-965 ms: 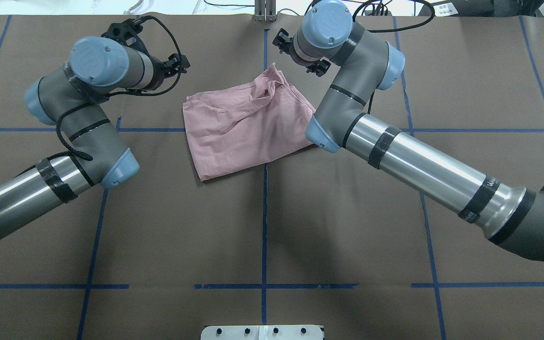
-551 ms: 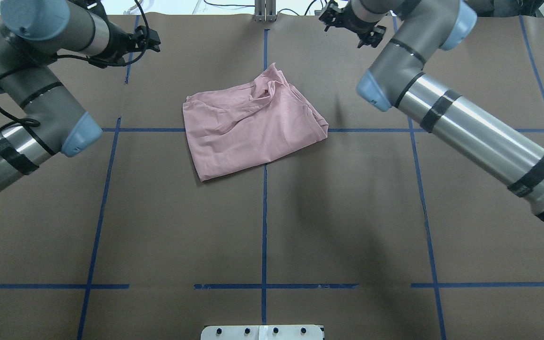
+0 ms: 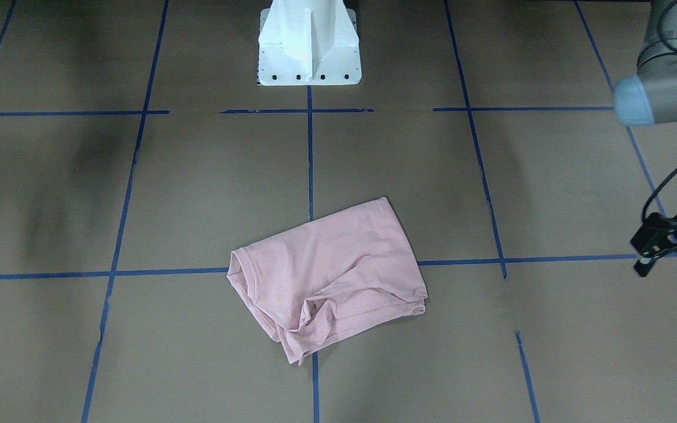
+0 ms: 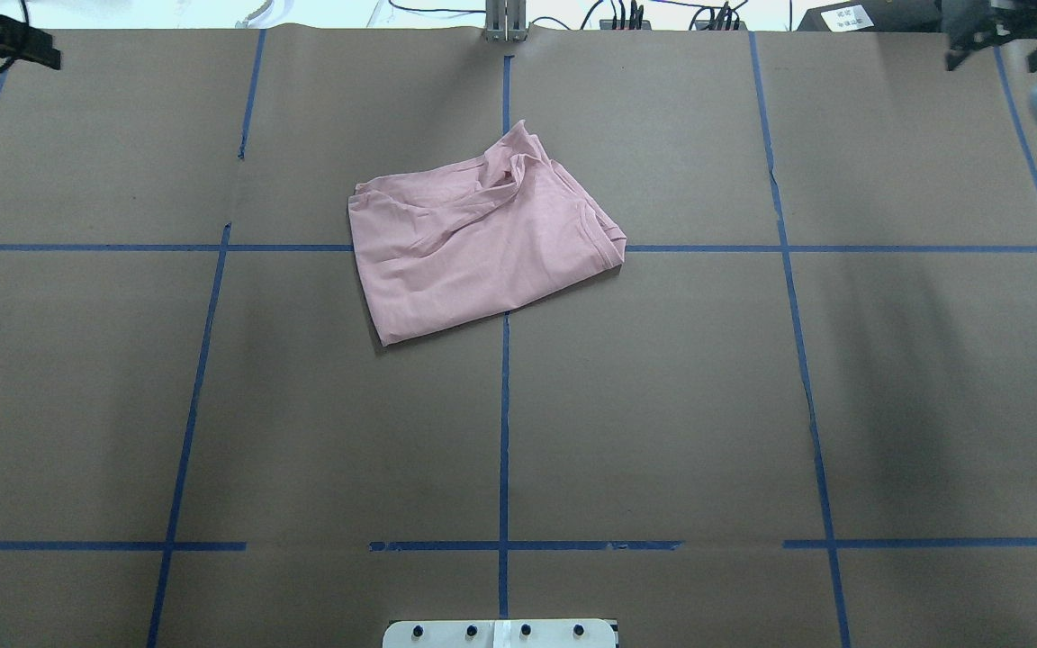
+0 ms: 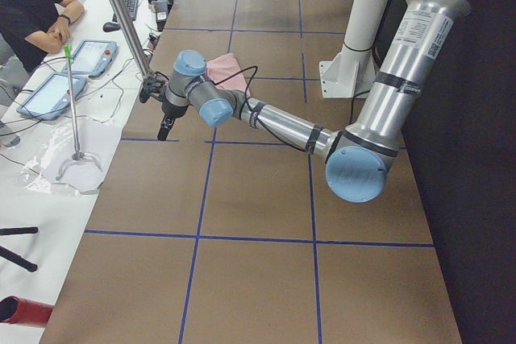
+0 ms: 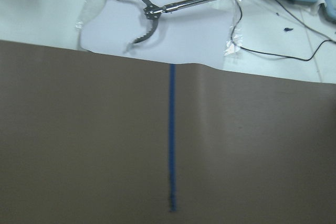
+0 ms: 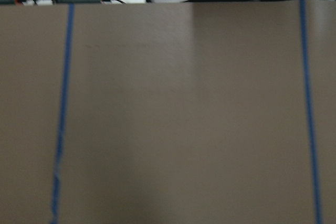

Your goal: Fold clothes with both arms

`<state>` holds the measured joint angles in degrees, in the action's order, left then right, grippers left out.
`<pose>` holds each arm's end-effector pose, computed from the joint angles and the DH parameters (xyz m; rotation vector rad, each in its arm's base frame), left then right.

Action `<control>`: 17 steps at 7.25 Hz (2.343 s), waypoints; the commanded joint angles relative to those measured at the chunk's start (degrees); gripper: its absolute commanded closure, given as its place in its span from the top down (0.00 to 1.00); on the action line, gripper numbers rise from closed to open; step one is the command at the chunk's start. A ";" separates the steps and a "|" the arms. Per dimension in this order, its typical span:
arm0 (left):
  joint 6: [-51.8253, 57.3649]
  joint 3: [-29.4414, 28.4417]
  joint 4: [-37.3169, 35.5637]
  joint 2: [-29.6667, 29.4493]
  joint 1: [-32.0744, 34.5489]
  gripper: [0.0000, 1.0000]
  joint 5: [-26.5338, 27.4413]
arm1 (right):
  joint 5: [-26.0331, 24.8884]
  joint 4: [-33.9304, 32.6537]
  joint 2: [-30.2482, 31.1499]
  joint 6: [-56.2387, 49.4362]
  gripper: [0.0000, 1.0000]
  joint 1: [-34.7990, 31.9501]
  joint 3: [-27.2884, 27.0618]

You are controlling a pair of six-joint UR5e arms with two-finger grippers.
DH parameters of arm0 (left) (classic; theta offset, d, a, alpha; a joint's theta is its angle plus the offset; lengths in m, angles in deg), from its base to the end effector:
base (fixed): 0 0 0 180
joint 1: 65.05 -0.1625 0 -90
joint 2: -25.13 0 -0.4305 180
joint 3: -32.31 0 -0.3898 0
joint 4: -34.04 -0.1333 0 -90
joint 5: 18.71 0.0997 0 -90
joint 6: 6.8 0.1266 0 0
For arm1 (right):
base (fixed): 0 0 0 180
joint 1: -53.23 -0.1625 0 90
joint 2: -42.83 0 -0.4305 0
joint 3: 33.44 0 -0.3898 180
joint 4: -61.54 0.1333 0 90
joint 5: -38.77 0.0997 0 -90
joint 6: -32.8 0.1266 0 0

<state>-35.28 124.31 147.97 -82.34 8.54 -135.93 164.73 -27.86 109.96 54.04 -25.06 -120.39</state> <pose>0.1103 -0.6415 0.4565 0.5133 0.7004 -0.0174 -0.0769 -0.6614 0.4882 0.1543 -0.6928 0.0475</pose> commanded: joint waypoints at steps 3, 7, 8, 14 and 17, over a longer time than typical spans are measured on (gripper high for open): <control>39.31 5.03 -16.69 8.67 16.30 1.00 -9.06 | 7.10 -15.88 18.80 -42.20 1.00 -17.48 -8.22; 37.80 1.39 -10.07 18.97 15.79 1.00 -9.33 | 10.19 -7.63 24.81 -39.62 1.00 -17.77 -11.57; 37.97 -2.31 -10.31 18.88 15.79 1.00 -9.60 | 10.10 -7.80 24.98 -38.05 1.00 -17.60 -11.23; 37.71 -1.46 -21.38 17.47 15.70 1.00 -15.29 | 9.75 -7.54 24.99 -35.57 1.00 -16.72 -6.04; 37.71 -1.29 -21.30 17.65 15.70 1.00 -15.40 | 9.58 -3.01 24.99 -29.81 1.00 -16.37 -5.51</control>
<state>2.42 122.93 126.63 -64.74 24.24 -151.20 174.50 -33.78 134.90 20.98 -41.67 -126.06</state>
